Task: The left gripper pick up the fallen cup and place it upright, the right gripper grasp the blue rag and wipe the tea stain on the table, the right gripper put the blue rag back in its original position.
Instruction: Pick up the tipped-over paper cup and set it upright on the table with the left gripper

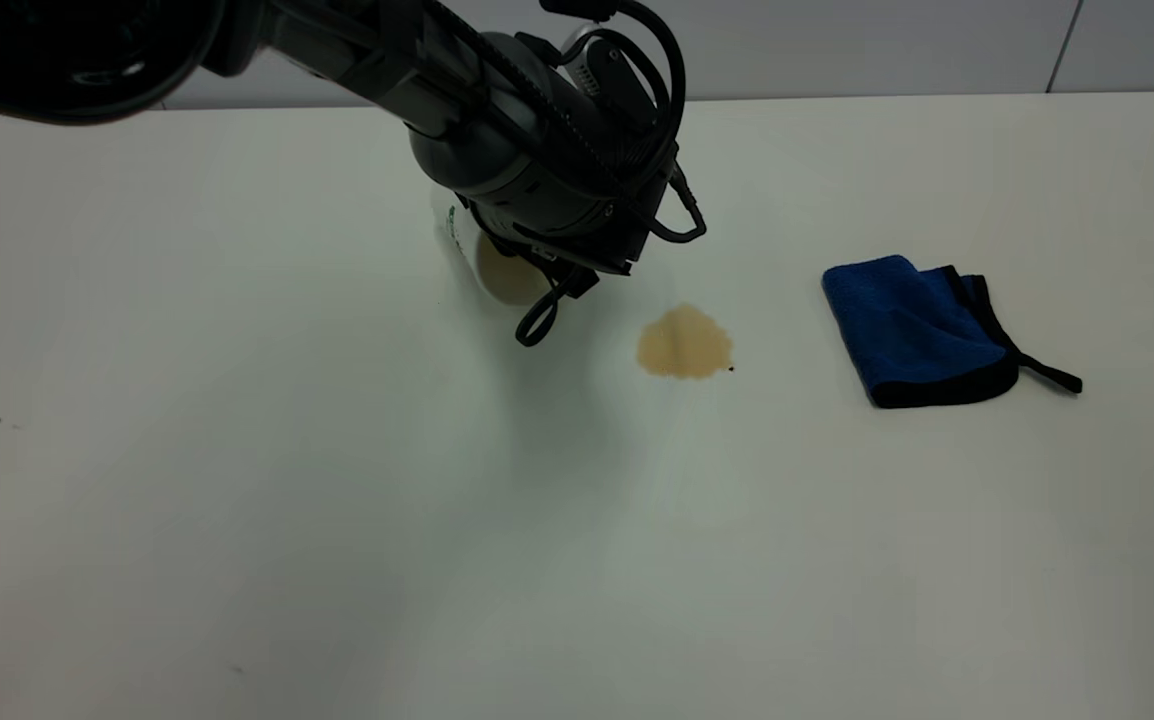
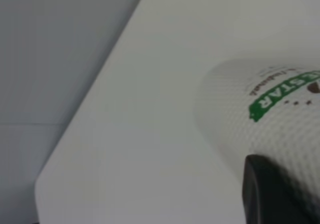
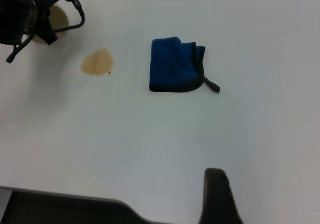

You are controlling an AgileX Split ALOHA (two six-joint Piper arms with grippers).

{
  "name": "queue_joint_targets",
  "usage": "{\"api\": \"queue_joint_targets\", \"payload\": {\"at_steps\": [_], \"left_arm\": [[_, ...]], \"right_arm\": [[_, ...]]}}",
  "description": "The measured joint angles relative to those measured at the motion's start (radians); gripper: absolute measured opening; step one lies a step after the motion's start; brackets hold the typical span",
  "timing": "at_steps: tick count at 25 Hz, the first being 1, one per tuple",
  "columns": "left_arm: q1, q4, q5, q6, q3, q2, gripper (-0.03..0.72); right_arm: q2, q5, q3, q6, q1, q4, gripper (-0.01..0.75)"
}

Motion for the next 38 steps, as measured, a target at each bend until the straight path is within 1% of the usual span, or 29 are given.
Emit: {"api": "queue_joint_targets", "payload": {"at_steps": [2, 3, 6, 8, 10, 13, 17, 20, 23, 25, 28, 38], "left_arm": [[0.000, 0.004, 0.022, 0.013, -0.001, -0.008, 0.041], [0.000, -0.005, 0.025, 0.032, -0.001, -0.014, 0.024], [0.009, -0.099, 0.011, 0.140, -0.001, -0.060, 0.007], [0.032, -0.209, -0.015, 0.228, -0.001, -0.113, 0.006], [0.074, -0.349, -0.050, 0.331, -0.002, -0.173, 0.006], [0.160, -0.638, -0.068, 0.573, -0.021, -0.249, 0.006], [0.273, -1.042, -0.034, 0.929, -0.082, -0.281, 0.006], [0.346, -1.376, -0.005, 1.182, -0.116, -0.281, 0.006], [0.406, -1.577, 0.006, 1.327, -0.123, -0.279, 0.006], [0.436, -1.627, 0.012, 1.364, -0.124, -0.277, 0.006], [0.457, -1.647, 0.019, 1.378, -0.128, -0.257, 0.006], [0.456, -1.683, 0.026, 1.381, -0.128, -0.181, 0.009]], "right_arm": [[0.000, 0.000, 0.000, 0.000, 0.000, 0.000, 0.538], [0.000, 0.000, 0.000, 0.000, 0.000, 0.000, 0.538], [0.000, 0.000, 0.000, 0.000, 0.000, 0.000, 0.538], [0.000, 0.000, 0.000, 0.000, 0.000, 0.000, 0.538], [0.000, 0.000, 0.000, 0.000, 0.000, 0.000, 0.538], [0.000, 0.000, 0.000, 0.000, 0.000, 0.000, 0.538], [0.000, 0.000, 0.000, 0.000, 0.000, 0.000, 0.538], [0.000, 0.000, 0.000, 0.000, 0.000, 0.000, 0.538], [0.000, 0.000, 0.000, 0.000, 0.000, 0.000, 0.538], [0.000, 0.000, 0.000, 0.000, 0.000, 0.000, 0.538], [0.000, 0.000, 0.000, 0.000, 0.000, 0.000, 0.538], [0.000, 0.000, 0.000, 0.000, 0.000, 0.000, 0.535]]}}
